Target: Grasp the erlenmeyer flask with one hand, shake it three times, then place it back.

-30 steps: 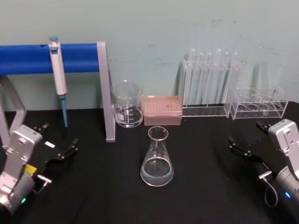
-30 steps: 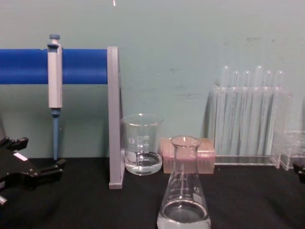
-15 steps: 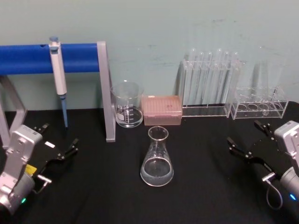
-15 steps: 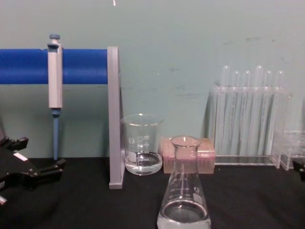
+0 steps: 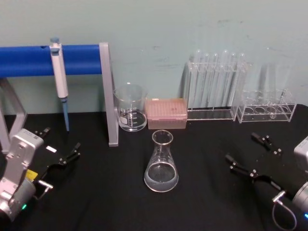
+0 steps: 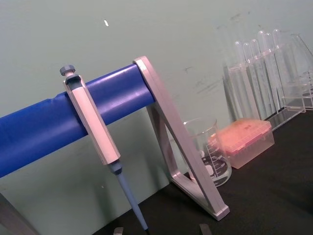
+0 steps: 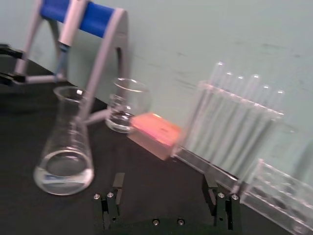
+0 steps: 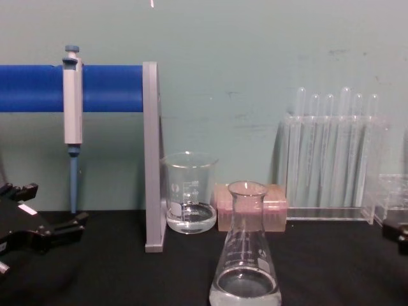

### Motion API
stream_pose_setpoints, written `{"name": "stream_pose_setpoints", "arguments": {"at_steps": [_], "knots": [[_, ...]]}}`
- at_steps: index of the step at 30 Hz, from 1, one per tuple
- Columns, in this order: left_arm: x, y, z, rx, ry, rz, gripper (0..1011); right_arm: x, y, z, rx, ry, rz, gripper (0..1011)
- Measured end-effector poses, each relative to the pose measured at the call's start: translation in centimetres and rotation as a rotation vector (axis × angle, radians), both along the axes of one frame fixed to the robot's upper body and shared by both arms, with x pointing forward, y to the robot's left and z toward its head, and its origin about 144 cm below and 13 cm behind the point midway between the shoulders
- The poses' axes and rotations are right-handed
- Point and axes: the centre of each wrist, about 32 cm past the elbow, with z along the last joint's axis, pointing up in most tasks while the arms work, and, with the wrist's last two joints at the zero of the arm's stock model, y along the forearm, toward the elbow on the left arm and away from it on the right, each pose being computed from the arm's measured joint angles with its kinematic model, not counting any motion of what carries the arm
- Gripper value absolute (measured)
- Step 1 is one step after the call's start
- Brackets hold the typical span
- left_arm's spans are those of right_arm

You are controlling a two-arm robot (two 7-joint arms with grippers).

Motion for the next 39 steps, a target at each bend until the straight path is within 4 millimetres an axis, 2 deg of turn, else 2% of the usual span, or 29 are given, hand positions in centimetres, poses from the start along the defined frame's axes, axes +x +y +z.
{"name": "stream_pose_setpoints", "arguments": {"at_steps": [14,39], "knots": [[0.0,0.0,0.0,0.000,0.000,0.000,1001,0.4,1.7,-0.2,0.086,0.012,0.159,1000],[0.0,0.0,0.0,0.000,0.000,0.000,1001,4.2,4.6,-1.2,0.121,0.042,0.288,1000]]}}
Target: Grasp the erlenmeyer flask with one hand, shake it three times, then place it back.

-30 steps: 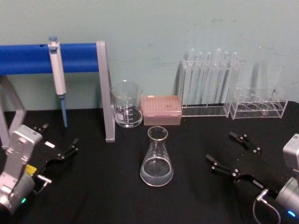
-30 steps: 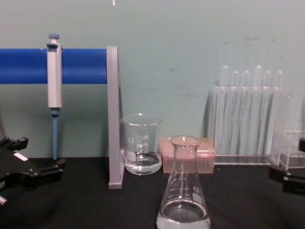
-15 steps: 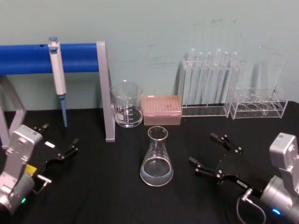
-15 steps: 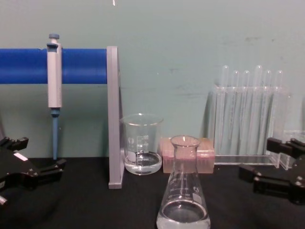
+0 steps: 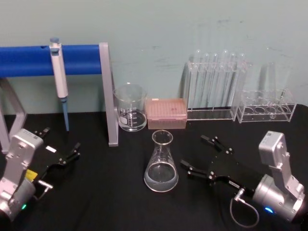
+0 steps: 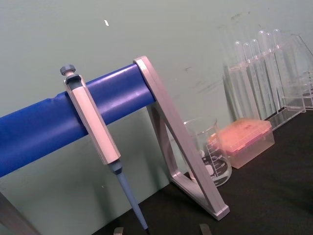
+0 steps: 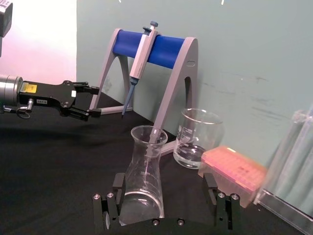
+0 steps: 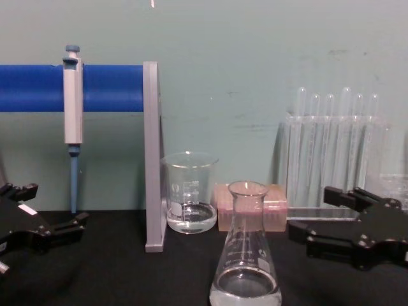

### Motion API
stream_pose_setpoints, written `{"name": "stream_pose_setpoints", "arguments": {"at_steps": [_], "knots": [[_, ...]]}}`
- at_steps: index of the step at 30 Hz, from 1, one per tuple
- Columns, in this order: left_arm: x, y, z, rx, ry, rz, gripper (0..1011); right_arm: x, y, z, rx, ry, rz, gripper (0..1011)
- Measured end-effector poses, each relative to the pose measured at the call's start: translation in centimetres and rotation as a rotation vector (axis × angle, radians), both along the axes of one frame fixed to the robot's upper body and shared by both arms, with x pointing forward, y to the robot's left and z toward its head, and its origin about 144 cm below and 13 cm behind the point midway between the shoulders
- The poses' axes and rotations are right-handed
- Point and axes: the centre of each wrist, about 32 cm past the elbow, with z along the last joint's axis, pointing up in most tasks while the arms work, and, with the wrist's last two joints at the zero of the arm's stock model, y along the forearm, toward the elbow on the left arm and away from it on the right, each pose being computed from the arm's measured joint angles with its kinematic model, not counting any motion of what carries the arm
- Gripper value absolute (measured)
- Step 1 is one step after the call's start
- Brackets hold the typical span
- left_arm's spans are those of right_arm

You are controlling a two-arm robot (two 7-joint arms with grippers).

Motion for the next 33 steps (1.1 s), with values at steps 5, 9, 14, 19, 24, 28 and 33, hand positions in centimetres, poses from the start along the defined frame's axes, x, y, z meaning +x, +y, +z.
{"name": "stream_pose_setpoints", "arguments": {"at_steps": [5,9,14,19,24,28,33], "knots": [[0.0,0.0,0.0,0.000,0.000,0.000,1001,1.1,0.5,-0.1,0.006,0.008,0.017,1000],[0.0,0.0,0.0,0.000,0.000,0.000,1001,1.8,0.8,-0.2,0.009,0.015,0.032,1000],[0.0,0.0,0.0,0.000,0.000,0.000,1001,2.7,1.2,-0.2,0.013,0.024,0.058,1000],[0.0,0.0,0.0,0.000,0.000,0.000,1001,3.4,1.6,-0.3,0.021,0.031,0.079,1000],[0.0,0.0,0.0,0.000,0.000,0.000,1001,4.0,2.0,-0.3,0.033,0.036,0.095,1000],[0.0,0.0,0.0,0.000,0.000,0.000,1001,4.5,2.5,-0.3,0.042,0.040,0.109,1000],[0.0,0.0,0.0,0.000,0.000,0.000,1001,4.9,2.9,-0.3,0.044,0.047,0.121,1000]]}}
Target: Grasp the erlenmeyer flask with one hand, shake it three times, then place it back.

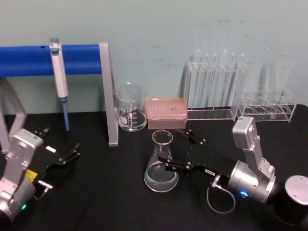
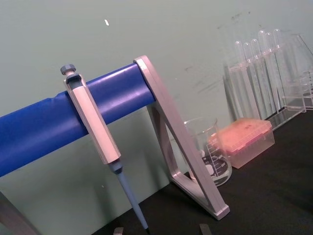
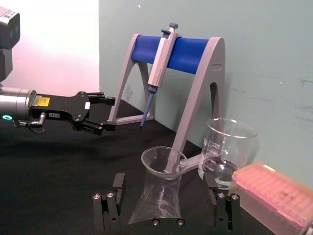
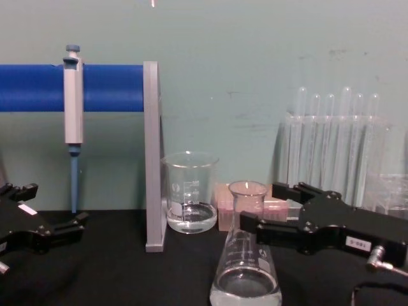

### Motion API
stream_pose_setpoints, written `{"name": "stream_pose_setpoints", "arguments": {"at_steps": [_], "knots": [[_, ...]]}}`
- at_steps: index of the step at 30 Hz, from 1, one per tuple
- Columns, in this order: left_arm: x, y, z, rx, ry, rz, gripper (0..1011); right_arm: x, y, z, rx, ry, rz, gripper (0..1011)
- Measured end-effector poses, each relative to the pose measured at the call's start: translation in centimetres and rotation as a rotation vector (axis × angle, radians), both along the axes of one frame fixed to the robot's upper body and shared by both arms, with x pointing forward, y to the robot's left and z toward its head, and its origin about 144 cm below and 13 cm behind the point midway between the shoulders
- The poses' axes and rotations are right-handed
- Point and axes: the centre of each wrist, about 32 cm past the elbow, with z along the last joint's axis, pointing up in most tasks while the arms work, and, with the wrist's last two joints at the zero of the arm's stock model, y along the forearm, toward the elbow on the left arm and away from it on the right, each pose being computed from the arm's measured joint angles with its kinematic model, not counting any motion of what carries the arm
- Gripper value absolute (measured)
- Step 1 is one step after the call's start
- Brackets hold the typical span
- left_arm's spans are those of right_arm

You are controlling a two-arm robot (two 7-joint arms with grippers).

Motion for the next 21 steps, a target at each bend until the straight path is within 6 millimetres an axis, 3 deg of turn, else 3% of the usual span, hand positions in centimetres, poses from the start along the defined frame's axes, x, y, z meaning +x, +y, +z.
{"name": "stream_pose_setpoints", "arguments": {"at_steps": [21], "knots": [[0.0,0.0,0.0,0.000,0.000,0.000,1001,1.1,1.2,-0.3,0.000,0.040,0.014,1000]]}}
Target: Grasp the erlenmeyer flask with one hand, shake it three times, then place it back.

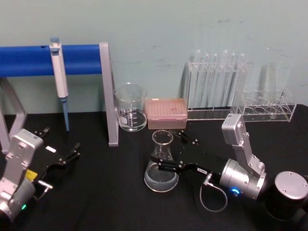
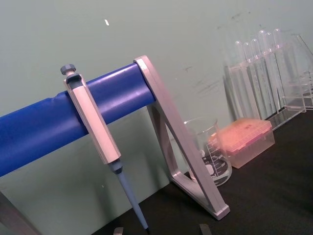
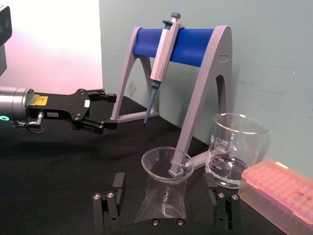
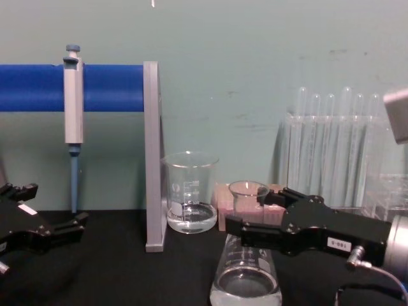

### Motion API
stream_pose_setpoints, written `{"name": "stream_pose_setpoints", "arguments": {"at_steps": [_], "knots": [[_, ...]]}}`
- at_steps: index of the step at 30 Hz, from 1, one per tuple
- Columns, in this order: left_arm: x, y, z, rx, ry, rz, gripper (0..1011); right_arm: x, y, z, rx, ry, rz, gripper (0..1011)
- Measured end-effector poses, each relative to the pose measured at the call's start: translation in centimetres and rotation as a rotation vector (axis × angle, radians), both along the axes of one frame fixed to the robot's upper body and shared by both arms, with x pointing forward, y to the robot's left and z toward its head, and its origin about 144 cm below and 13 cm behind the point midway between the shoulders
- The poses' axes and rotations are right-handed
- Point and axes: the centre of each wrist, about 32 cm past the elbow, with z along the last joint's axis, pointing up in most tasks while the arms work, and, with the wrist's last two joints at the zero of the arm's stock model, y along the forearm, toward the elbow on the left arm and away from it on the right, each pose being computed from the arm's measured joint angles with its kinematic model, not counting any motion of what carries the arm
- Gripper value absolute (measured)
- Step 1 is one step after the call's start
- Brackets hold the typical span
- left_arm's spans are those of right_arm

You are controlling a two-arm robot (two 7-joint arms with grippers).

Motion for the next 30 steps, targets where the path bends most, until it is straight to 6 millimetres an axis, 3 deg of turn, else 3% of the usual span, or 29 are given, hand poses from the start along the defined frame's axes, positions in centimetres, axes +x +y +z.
{"name": "stream_pose_setpoints", "arguments": {"at_steps": [30], "knots": [[0.00,0.00,0.00,0.000,0.000,0.000,1001,0.56,0.47,-0.12,-0.002,0.009,0.001,1000]]}}
